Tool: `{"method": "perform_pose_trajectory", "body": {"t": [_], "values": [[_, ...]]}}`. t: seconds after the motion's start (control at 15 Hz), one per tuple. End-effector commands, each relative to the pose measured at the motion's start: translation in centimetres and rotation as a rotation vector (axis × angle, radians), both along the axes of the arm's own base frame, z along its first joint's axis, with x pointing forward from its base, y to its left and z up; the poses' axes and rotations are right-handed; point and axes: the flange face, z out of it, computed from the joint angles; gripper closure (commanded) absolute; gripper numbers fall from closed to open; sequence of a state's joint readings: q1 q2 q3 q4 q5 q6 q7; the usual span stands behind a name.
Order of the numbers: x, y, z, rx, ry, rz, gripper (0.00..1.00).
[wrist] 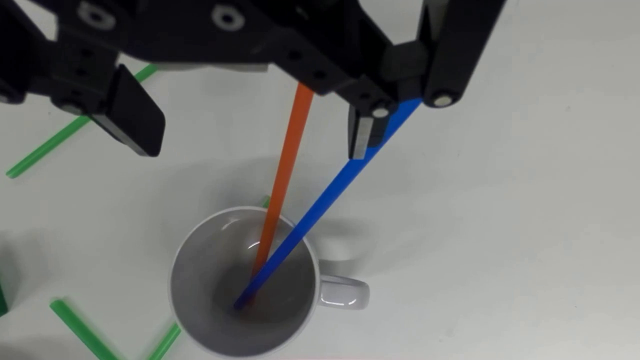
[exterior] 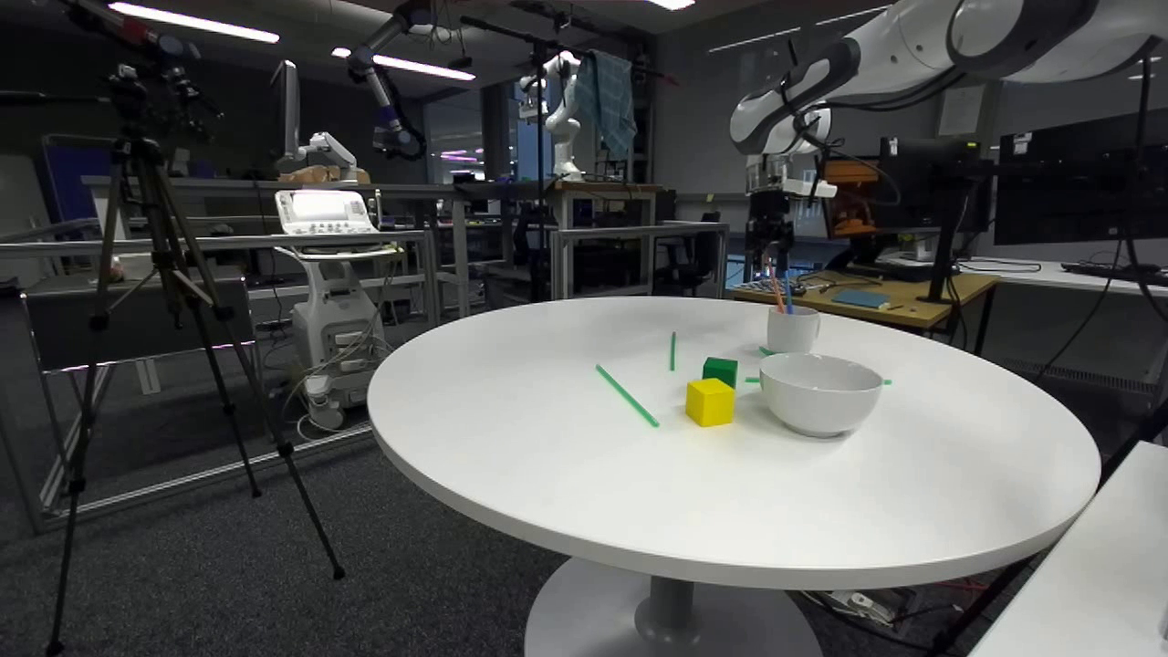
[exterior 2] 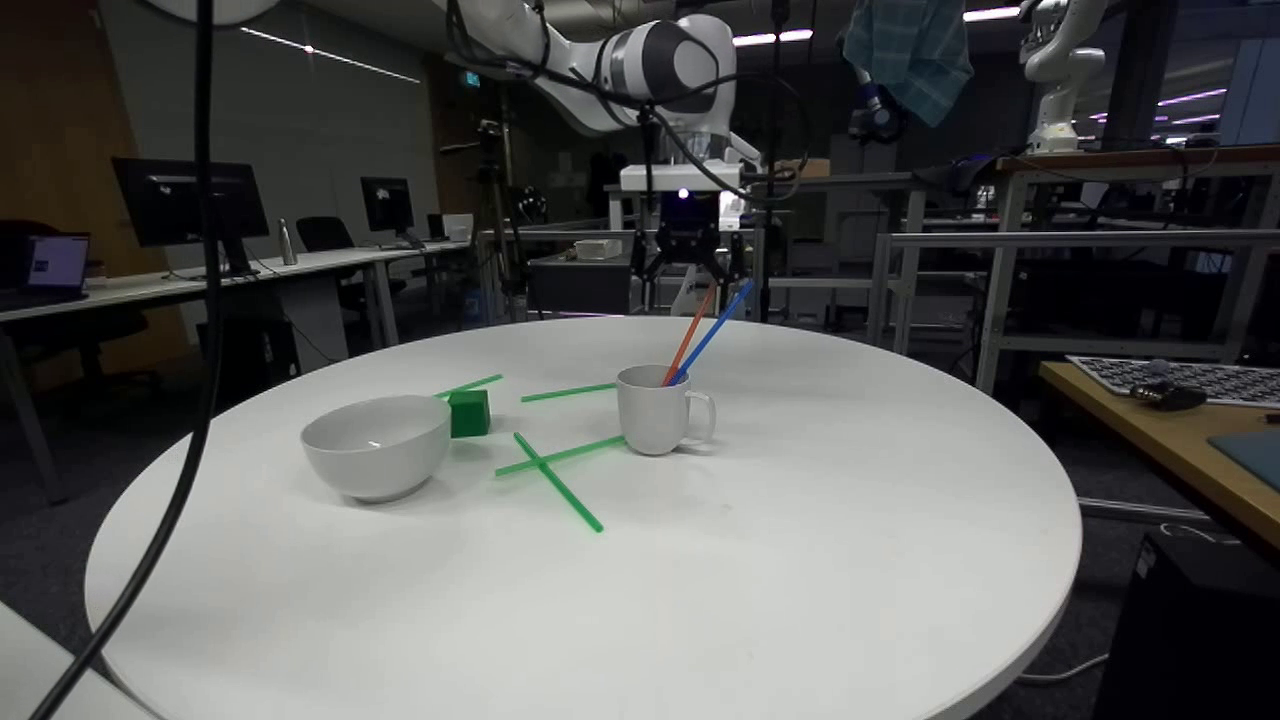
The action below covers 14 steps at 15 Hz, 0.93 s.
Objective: Take the red straw out of the white mug
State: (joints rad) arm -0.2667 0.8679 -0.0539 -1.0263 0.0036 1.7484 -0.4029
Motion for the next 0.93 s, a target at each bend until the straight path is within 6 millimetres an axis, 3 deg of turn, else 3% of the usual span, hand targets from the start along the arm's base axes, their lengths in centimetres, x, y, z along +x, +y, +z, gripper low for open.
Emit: {"method": "perform_pose_trajectory", "body": {"t": [0.0,0.33,0.47,0.6,0.87], "values": [[0.44,-1.17,-0.09,0.044,-0.003,0.021,0.03],[0.63,-1.66,-0.74,0.059,0.0,0.026,0.05],[0.65,-1.68,-0.65,0.071,0.005,0.025,0.29],[0.76,-1.63,-0.56,0.075,0.007,0.026,0.37],[0.83,-1.58,-0.27,0.08,0.014,0.026,0.69]]}}
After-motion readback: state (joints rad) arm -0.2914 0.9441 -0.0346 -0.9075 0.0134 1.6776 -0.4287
